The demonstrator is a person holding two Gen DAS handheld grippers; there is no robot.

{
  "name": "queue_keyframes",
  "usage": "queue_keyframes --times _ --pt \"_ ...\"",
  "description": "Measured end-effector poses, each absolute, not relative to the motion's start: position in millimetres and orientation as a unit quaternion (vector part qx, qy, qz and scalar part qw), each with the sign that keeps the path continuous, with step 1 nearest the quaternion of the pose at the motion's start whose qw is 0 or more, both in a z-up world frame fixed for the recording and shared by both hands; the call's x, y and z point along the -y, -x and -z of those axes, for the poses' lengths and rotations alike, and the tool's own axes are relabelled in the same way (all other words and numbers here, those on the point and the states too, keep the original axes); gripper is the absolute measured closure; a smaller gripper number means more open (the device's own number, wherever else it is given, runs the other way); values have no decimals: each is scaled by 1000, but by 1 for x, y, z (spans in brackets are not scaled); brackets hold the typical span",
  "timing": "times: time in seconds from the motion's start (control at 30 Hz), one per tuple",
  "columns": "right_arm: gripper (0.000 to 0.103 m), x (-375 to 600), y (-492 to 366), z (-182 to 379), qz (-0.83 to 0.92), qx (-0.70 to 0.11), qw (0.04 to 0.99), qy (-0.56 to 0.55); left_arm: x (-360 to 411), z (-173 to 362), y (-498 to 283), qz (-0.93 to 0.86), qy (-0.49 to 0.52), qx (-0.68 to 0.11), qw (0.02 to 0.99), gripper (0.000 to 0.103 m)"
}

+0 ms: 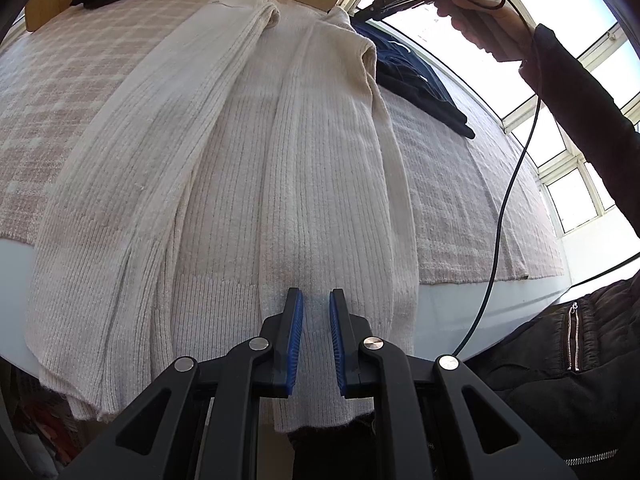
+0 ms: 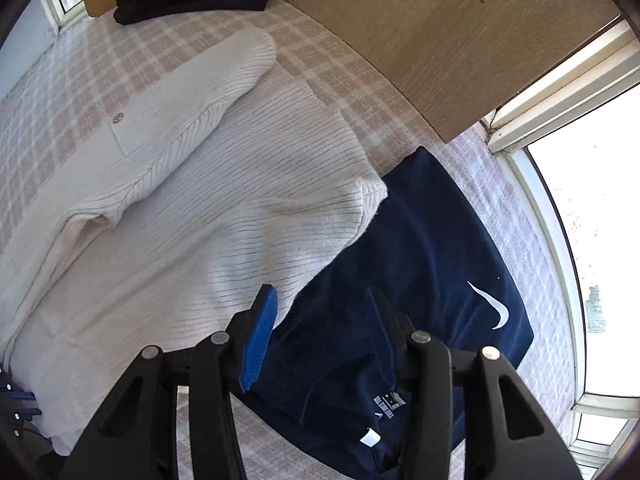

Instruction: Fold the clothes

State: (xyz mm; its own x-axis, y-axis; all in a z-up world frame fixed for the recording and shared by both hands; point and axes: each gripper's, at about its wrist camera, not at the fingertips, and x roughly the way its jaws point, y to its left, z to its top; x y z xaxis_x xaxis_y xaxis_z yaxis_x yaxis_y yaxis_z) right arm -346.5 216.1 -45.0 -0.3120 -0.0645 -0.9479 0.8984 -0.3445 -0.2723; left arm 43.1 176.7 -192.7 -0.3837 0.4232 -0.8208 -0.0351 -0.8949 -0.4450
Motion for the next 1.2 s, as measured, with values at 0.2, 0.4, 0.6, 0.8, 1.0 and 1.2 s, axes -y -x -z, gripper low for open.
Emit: queue_keyframes --times 0.2,0.4,0.6,0.8,1.0,1.2 --pt "59 -228 309 98 614 -513 351 -487 -180 192 -42 -812 539 171 141 90" --pt "71 -261 343 74 628 -361 388 -569 -180 193 -42 -814 536 174 140 90" --pt "71 -258 309 59 626 -375 416 -543 -183 190 -43 -814 542 160 136 90" --pt "71 -246 292 98 611 -491 370 -498 -180 173 -62 -822 530 169 121 89" --pt "71 -238 277 71 618 -459 413 -486 -203 171 -79 -820 539 148 126 78" --pt "70 -237 261 97 603 -516 394 -463 -237 178 -72 -829 542 72 117 67"
